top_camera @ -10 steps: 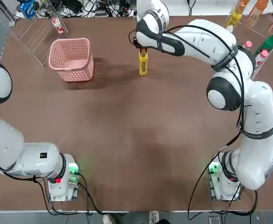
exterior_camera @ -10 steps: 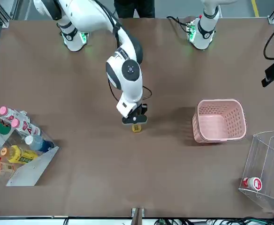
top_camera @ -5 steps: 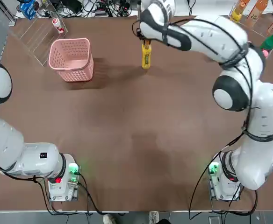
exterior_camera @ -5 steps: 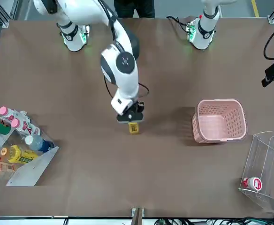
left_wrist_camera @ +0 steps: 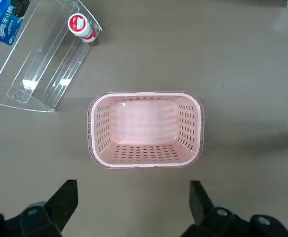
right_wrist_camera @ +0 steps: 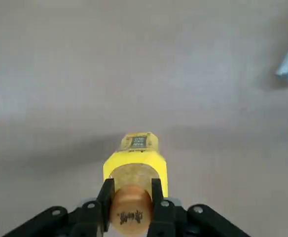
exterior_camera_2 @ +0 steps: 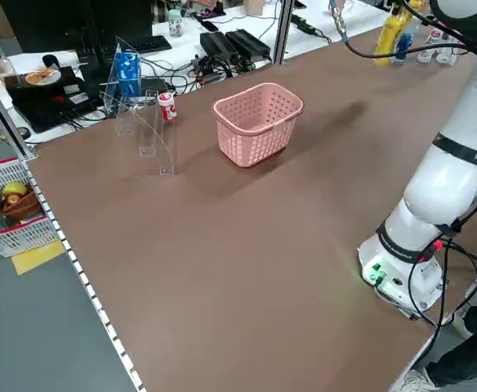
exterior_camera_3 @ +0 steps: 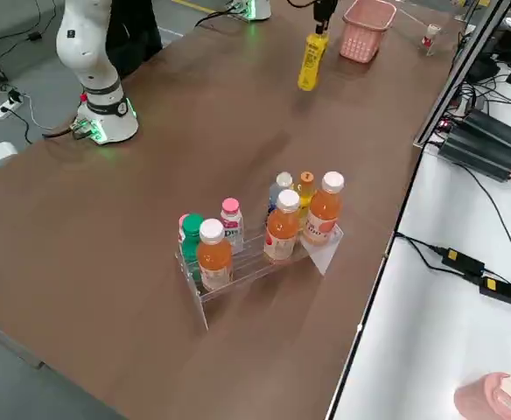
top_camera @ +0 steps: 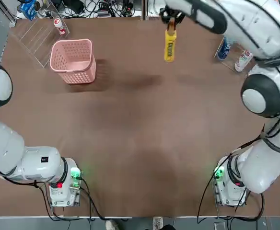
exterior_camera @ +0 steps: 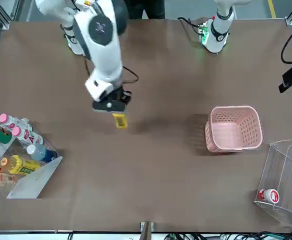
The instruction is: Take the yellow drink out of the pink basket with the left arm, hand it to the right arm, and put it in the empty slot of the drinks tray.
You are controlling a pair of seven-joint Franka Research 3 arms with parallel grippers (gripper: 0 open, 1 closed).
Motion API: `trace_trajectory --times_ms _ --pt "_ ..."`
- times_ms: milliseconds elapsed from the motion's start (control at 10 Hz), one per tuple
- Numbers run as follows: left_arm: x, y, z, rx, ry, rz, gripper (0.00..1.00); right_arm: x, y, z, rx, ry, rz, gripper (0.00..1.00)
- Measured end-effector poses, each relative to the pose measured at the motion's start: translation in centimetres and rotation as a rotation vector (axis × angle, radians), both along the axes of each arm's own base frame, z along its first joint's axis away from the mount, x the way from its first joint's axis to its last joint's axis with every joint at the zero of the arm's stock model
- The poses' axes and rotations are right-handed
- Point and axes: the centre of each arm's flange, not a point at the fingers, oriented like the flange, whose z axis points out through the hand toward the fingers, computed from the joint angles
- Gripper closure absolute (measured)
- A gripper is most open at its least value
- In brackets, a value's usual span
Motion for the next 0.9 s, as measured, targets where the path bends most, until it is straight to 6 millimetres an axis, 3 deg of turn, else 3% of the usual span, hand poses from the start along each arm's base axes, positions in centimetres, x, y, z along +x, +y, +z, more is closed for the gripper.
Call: trace_trajectory --times_ms 300,600,800,900 --pt "0.0 0.0 0.0 0.000 0.000 0.001 0.00 2.6 -13.7 3.9 0.001 0.000 -0.088 0.66" --pt "0.0 0.0 0.0 0.000 0.000 0.001 0.00 3.3 -26.7 6.4 0.003 -0.001 -0.235 0.66" --pt "0.0 0.1 0.0 0.000 0.001 0.016 0.00 3.6 -33.5 6.8 0.004 0.000 -0.305 0.66" --pt "0.0 0.0 0.0 -0.001 0.001 0.021 0.00 3.5 -35.5 6.9 0.005 0.002 -0.326 0.66"
